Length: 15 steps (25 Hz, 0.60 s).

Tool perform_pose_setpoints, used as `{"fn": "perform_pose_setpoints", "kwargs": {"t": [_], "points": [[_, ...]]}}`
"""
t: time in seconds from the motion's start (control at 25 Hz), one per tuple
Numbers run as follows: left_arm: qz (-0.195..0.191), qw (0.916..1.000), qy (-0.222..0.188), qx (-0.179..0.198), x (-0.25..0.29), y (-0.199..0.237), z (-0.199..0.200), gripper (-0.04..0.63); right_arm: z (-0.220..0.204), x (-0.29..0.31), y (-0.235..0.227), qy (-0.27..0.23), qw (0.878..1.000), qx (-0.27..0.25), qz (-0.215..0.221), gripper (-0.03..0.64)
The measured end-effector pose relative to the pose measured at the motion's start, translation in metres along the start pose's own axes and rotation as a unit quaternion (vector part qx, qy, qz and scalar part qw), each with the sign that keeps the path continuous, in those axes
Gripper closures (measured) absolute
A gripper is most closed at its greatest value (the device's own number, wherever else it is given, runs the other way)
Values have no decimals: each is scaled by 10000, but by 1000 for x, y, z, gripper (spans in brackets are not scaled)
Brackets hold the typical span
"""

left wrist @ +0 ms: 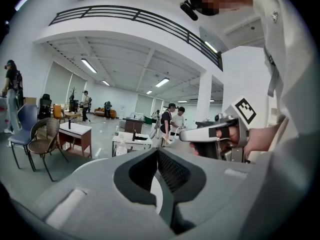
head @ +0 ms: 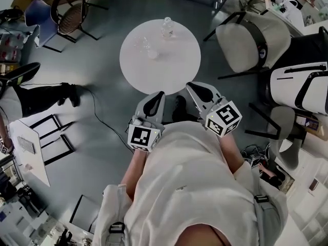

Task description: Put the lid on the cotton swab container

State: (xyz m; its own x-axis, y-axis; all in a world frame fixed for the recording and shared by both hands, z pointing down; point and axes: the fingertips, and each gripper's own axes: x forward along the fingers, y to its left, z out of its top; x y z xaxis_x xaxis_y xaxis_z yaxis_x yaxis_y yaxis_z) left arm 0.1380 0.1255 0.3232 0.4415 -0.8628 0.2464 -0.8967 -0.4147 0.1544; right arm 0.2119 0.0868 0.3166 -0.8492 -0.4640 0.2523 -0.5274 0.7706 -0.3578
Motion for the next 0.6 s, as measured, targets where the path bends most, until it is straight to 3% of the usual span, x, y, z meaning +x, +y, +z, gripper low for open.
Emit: {"fn": "perform_pose_setpoints", "kwargs": {"t": [0.6], "points": [[935,9946,171,-418,-1,14,-20,584,-23,28,-17,574,9959,18,697,611]]}}
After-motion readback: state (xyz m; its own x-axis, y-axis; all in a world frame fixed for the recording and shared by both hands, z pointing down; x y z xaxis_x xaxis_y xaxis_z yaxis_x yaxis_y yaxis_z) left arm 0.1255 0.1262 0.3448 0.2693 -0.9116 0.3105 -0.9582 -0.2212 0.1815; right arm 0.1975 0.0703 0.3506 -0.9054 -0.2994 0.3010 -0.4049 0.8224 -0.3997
